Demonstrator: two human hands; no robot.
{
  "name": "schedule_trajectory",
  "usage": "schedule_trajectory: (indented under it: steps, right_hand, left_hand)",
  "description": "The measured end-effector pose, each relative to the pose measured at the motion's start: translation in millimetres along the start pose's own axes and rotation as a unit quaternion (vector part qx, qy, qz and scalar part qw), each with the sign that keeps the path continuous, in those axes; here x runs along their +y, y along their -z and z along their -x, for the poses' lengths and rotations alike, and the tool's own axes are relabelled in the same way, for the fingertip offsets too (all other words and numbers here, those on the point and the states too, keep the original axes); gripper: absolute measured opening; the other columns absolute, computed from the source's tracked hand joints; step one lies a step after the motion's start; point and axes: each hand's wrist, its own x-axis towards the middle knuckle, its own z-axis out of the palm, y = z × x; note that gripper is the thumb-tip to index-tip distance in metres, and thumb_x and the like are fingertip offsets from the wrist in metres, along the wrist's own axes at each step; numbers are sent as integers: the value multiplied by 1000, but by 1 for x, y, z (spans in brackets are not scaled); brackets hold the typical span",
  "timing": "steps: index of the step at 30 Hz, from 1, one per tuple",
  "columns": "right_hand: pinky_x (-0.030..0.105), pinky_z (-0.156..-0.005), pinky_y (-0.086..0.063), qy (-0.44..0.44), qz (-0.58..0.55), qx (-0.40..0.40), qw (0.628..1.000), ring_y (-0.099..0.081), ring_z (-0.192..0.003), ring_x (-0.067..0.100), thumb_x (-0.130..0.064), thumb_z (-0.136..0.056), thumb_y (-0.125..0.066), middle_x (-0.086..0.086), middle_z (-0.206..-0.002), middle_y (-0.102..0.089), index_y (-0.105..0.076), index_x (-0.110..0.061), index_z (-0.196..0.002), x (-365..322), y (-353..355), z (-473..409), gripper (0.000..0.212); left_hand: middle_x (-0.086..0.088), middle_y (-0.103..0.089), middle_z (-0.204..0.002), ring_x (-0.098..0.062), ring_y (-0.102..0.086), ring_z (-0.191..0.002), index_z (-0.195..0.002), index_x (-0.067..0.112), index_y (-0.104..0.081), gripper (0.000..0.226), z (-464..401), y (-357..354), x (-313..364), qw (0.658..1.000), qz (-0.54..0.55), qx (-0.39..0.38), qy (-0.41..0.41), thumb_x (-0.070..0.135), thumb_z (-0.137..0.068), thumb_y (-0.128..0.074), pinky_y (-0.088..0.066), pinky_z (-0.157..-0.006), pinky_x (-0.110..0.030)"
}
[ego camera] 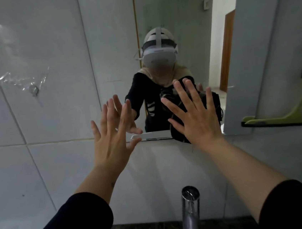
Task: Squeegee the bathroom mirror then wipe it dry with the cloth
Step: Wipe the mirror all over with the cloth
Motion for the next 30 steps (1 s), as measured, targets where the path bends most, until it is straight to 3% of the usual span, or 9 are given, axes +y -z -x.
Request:
schedule_trajectory:
  steps: [5, 12, 16, 19, 22, 24, 27, 30]
  right_hand:
    - [58, -112, 5, -51, -4, -5, 999, -1, -147, 29, -56, -94, -26, 7, -160, 0, 8, -40, -148, 38, -7, 29, 66]
    - [62, -110, 1, -123, -33, 4, 992, 0, -147, 29, -52, -94, -31, 7, -159, 1, -4, -36, -150, 79, -26, 81, 64]
    - [62, -111, 2, -80, -9, 15, 997, 1, -147, 28, -53, -93, -33, 2, -160, 15, 6, -40, -149, 87, -44, 108, 69]
    - [58, -113, 5, -25, 15, 31, 999, 7, -147, 24, -51, -94, -37, -1, -159, 20, 6, -40, -149, 88, -54, 121, 71]
    - [60, -112, 3, -45, 17, 37, 998, 9, -147, 23, -48, -94, -37, -2, -159, 19, 5, -39, -149, 82, -55, 123, 69]
    - [61, -112, 2, -55, 15, 35, 998, 7, -147, 24, -47, -94, -37, -1, -160, 16, 3, -38, -149, 74, -53, 117, 69]
    - [59, -112, 2, -12, 31, 52, 998, -5, -147, 26, -46, -96, -40, 3, -160, -6, 0, -38, -150, 56, -51, 103, 68]
    - [58, -113, -7, 46, 32, 87, 995, -23, -144, 29, -44, -98, -42, 6, -157, -25, -16, -38, -149, 30, -48, 83, 58]
  left_hand:
    - [-5, 19, -158, -28, 10, -147, -153, 26, 0, 99, -2, -11, 12, 999, -34, -8, -26, 56, -79, -59, -12, -113, -64]
    - [-11, 13, -160, -29, 8, -147, -153, 24, -5, 93, -3, -25, 10, 998, -55, 15, -32, 48, -82, -61, -13, -113, -64]
    - [-11, 12, -160, -27, 9, -147, -153, 24, -5, 92, -5, -29, 5, 997, -54, 28, -44, 48, -84, -61, -10, -114, -62]
    - [-9, 12, -160, -24, 11, -147, -153, 25, -5, 84, -4, -31, 4, 997, -44, 38, -46, 57, -88, -49, -8, -115, -60]
    - [-8, 12, -160, -24, 11, -147, -153, 27, -4, 84, -3, -30, 6, 998, -36, 35, -41, 60, -86, -44, -8, -115, -61]
    - [-8, 12, -160, -26, 9, -147, -152, 28, -4, 84, -3, -28, 6, 998, -32, 29, -40, 58, -85, -44, -8, -114, -64]
    - [-6, 12, -160, -24, 10, -147, -152, 29, -4, 83, -2, -27, 3, 998, -34, 26, -43, 56, -87, -48, -6, -113, -65]
    - [-3, 12, -160, -22, 11, -147, -152, 28, -4, 83, 4, -26, -5, 998, -36, 28, -40, 54, -88, -49, -6, -113, -66]
